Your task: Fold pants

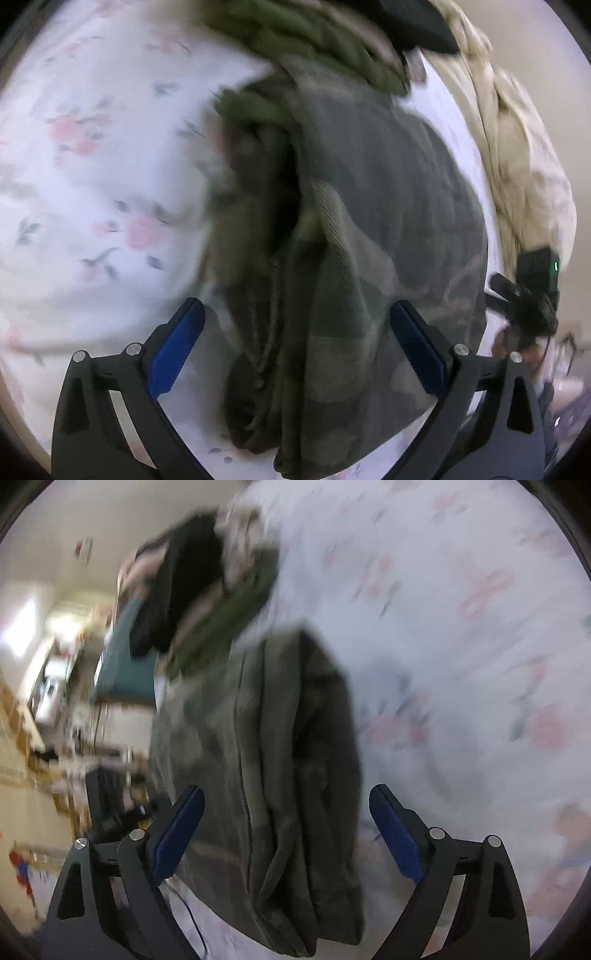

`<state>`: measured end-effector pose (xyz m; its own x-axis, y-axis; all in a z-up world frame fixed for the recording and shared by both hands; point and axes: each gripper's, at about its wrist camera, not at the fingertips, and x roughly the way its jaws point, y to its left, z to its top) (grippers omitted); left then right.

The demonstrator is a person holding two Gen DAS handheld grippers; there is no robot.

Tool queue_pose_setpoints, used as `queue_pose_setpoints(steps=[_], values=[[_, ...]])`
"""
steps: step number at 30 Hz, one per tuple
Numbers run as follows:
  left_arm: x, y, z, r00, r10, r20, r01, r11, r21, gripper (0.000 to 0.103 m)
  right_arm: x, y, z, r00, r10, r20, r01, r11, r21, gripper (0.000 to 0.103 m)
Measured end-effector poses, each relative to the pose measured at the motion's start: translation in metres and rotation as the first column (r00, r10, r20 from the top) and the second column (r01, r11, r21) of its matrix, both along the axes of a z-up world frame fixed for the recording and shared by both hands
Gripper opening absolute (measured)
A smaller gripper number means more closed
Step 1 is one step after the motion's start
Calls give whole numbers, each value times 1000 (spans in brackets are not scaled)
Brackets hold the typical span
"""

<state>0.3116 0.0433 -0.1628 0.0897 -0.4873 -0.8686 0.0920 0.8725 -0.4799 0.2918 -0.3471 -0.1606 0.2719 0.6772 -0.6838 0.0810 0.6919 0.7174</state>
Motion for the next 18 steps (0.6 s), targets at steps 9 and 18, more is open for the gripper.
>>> queue_pose_setpoints(steps=[9, 18], values=[[1, -47, -6, 982, -181, 61, 181, 983, -2, 89, 6, 57, -17, 989, 145, 16, -145, 989, -17, 67], [2, -52, 60, 962, -158, 222, 171, 984, -40, 29, 8, 86, 37, 957, 206, 205, -175, 972, -160, 30]])
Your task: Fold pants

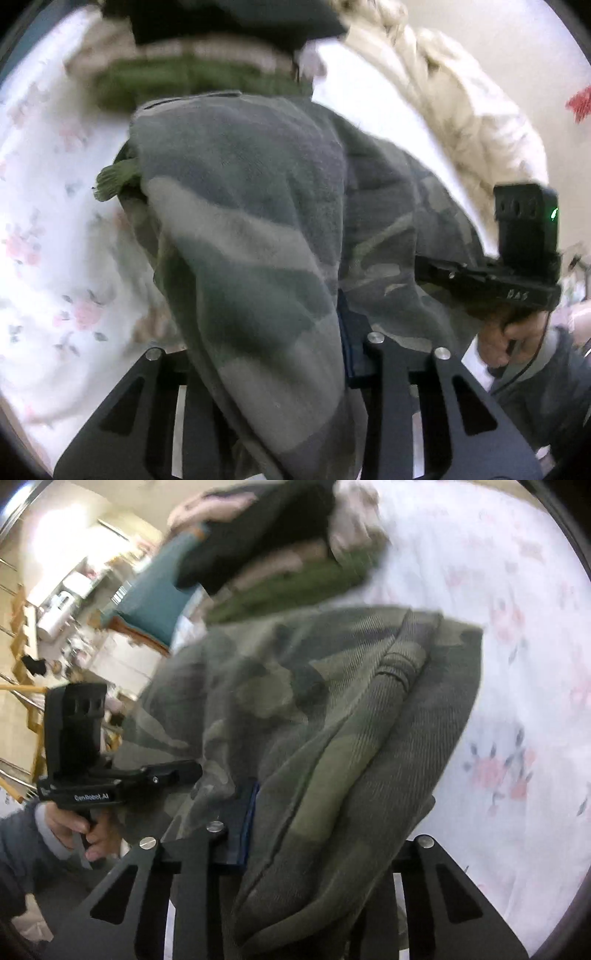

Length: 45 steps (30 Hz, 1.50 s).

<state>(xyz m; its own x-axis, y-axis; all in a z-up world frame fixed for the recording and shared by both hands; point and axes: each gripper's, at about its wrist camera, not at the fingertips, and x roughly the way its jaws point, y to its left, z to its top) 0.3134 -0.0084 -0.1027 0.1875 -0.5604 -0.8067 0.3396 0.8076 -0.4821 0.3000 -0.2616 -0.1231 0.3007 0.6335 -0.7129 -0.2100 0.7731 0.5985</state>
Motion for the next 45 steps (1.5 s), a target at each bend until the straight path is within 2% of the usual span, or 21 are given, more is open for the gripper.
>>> queue_pose_setpoints(steps=[3, 6, 8, 11, 14, 16, 18, 20, 21, 24, 26, 28, 30, 32, 34, 36, 37, 40, 42, 43, 45], values=[[4, 7, 50, 995, 27, 95, -24, 999, -30, 29, 7, 1, 46, 996, 21, 92, -22, 1000, 17, 30], [32, 15, 98, 982, 64, 178, -54, 997, -58, 30, 33, 8, 102, 977, 58, 203, -61, 998, 8, 30], [66, 19, 122, 976, 83, 203, -72, 995, -63, 30, 66, 15, 134, 961, 87, 261, -83, 996, -24, 30], [135, 27, 144, 964, 108, 242, -98, 994, -53, 30, 133, 28, 162, 948, 114, 296, -100, 993, -63, 30], [195, 38, 144, 965, 134, 225, -129, 991, -38, 31, 202, 42, 168, 950, 121, 289, -100, 991, -89, 31], [235, 46, 129, 972, 160, 171, -156, 987, -36, 32, 241, 49, 160, 962, 115, 249, -95, 991, -89, 31], [261, 50, 103, 978, 170, 123, -170, 985, -16, 35, 271, 56, 141, 975, 108, 196, -93, 992, -86, 31], [279, 60, 78, 985, 150, 86, -152, 988, 14, 37, 290, 59, 108, 982, 121, 143, -105, 988, -116, 33], [287, 63, 64, 986, 148, 71, -150, 988, 26, 44, 293, 58, 96, 986, 115, 117, -101, 987, -121, 37], [298, 75, 42, 984, 164, 63, -164, 986, -6, 59, 303, 42, 66, 993, 75, 90, -64, 992, -112, 57], [296, 81, 40, 985, 156, 70, -152, 987, -59, 59, 303, 18, 60, 996, 36, 86, -33, 999, -39, 58], [290, 86, 40, 985, 151, 81, -146, 987, -72, 62, 301, 4, 64, 994, 8, 105, -2, 998, -60, 70], [284, 94, 46, 979, 173, 111, -170, 985, -32, 81, 296, -8, 71, 992, -16, 126, 29, 995, -99, 72], [279, 106, 55, 959, 235, 157, -238, 971, -3, 88, 298, -13, 75, 992, -33, 120, 47, 991, -123, 72], [276, 120, 59, 942, 280, 183, -283, 959, -13, 88, 298, -13, 82, 988, -51, 146, 76, 982, -174, 72], [272, 128, 62, 928, 310, 209, -325, 945, 41, 89, 295, -14, 90, 984, -72, 163, 106, 971, -214, 72], [269, 129, 64, 920, 318, 229, -341, 937, 69, 89, 294, -16, 94, 980, -91, 177, 136, 955, -263, 72], [252, 136, 80, 871, 369, 326, -435, 886, 161, 89, 278, -29, 114, 956, -188, 224, 261, 894, -365, 73], [235, 139, 89, 853, 384, 352, -462, 870, 170, 88, 262, -39, 122, 955, -210, 209, 265, 921, -286, 73], [226, 138, 92, 855, 377, 357, -456, 874, 168, 88, 247, -43, 129, 953, -221, 205, 266, 936, -230, 73], [199, 133, 101, 858, 356, 370, -439, 883, 169, 88, 222, -43, 140, 946, -229, 230, 276, 940, -200, 74]])
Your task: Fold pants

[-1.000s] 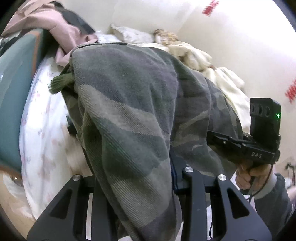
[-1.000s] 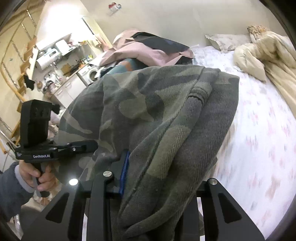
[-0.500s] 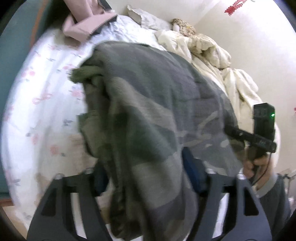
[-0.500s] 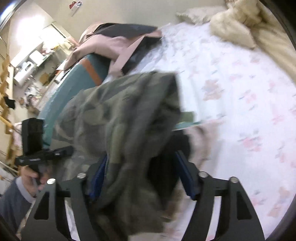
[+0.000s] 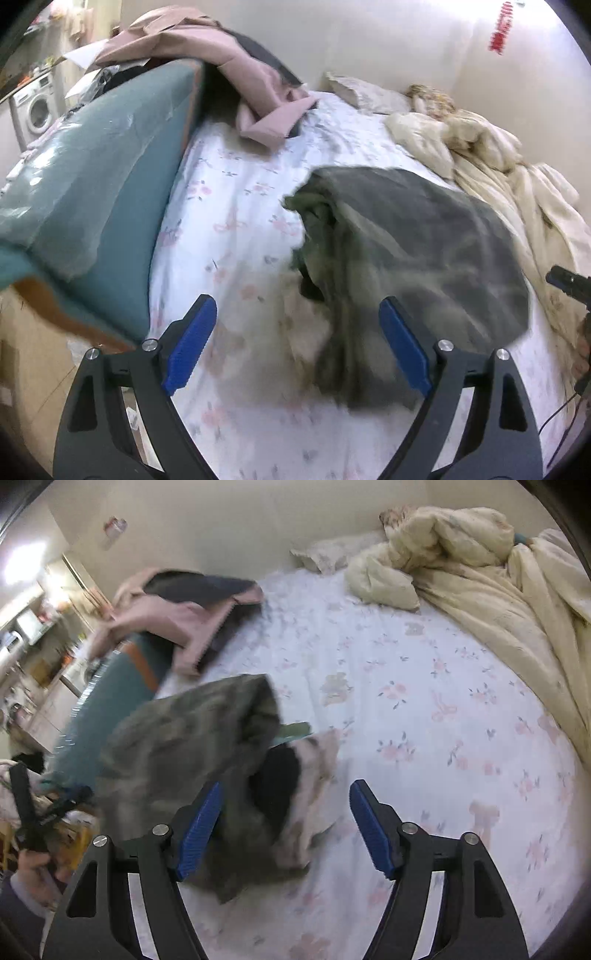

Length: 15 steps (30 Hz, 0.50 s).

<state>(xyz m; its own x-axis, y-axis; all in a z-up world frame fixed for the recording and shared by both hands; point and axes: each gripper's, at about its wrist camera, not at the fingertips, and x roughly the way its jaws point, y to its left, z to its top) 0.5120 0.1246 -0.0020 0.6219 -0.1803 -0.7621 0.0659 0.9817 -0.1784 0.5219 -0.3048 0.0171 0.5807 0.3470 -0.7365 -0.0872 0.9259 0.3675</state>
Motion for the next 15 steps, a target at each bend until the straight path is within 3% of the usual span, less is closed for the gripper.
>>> queue_pose_setpoints(steps=[2, 6, 9, 15], values=[[-29, -9, 10, 999, 6, 32, -7, 1000, 22, 88, -29, 10, 12, 999, 19, 37, -20, 1000, 17, 74], [-91, -29, 31, 996, -7, 93, 1, 998, 64, 88, -95, 31, 32, 994, 42, 103, -38, 999, -34, 81], [-146, -49, 45, 990, -18, 141, -3, 989, 147, 88, -153, 53, 45, 987, 72, 142, -61, 995, -84, 89], [-242, -68, 58, 984, 25, 175, -41, 995, 86, 97, -257, 77, 58, 974, 55, 218, -28, 992, -124, 93]])
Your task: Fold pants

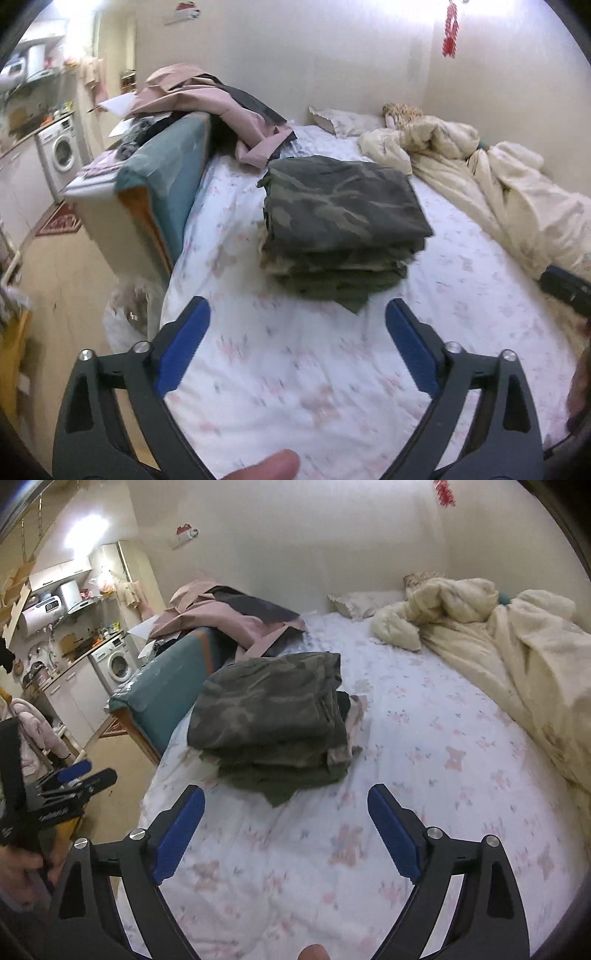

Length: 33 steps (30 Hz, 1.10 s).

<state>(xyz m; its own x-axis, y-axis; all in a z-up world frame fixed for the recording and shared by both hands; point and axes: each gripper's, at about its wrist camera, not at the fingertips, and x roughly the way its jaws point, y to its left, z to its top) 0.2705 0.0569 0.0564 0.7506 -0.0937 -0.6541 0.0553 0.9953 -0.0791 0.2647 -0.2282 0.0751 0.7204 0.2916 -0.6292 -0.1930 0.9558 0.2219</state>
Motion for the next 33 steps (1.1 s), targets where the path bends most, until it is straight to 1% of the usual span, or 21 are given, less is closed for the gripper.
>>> queue_pose_setpoints(steps=[3, 5, 8, 9, 11, 12, 13, 15, 18, 20, 22, 24, 27, 29, 33], values=[[-48, -9, 5, 998, 9, 63, -10, 1000, 6, 100, -36, 6, -1, 1000, -6, 16, 6, 1000, 20, 94], [-72, -13, 9, 995, 19, 100, -21, 1000, 18, 100, -56, 8, -2, 999, -19, 29, 18, 999, 44, 94], [-102, -15, 14, 985, 35, 168, -42, 998, 41, 103, -84, 11, -1, 995, -53, 80, 50, 998, 38, 94], [-109, -16, 14, 983, 38, 182, -48, 998, 51, 103, -92, 12, -1, 994, -55, 93, 52, 998, 39, 96], [-120, -16, 14, 979, 36, 202, -51, 996, 71, 103, -110, 16, -4, 990, -57, 127, 55, 998, 18, 103], [-129, -16, 11, 978, 27, 205, -43, 996, 75, 103, -119, 17, -7, 988, -56, 145, 55, 998, 12, 103], [-133, -15, 9, 979, 30, 203, -46, 996, 78, 103, -124, 20, -10, 987, -49, 156, 49, 999, 5, 103], [-139, -12, 4, 981, 33, 189, -47, 997, 65, 103, -130, 25, -15, 990, -37, 138, 42, 999, -28, 103], [-141, -11, -6, 985, 39, 168, -51, 996, 68, 103, -140, 29, -22, 990, -56, 133, 60, 998, -32, 103], [-139, -13, -11, 988, 22, 150, -34, 996, 81, 103, -143, 32, -29, 989, -71, 128, 76, 997, -34, 103], [-136, -15, -16, 991, 1, 132, -11, 997, 76, 103, -143, 37, -34, 988, -83, 129, 91, 994, -55, 103], [-135, -15, -17, 991, 6, 136, -14, 998, 57, 103, -142, 42, -37, 986, -85, 142, 97, 992, -83, 103], [-134, -18, -18, 992, 2, 129, -10, 998, 59, 103, -141, 47, -40, 982, -93, 167, 116, 984, -132, 103], [-134, -22, -20, 992, -8, 125, 0, 998, 62, 103, -141, 46, -41, 980, -106, 167, 129, 983, -134, 103], [-138, -27, -20, 989, -32, 146, 21, 997, 78, 103, -142, 42, -39, 977, -129, 172, 150, 982, -119, 103]])
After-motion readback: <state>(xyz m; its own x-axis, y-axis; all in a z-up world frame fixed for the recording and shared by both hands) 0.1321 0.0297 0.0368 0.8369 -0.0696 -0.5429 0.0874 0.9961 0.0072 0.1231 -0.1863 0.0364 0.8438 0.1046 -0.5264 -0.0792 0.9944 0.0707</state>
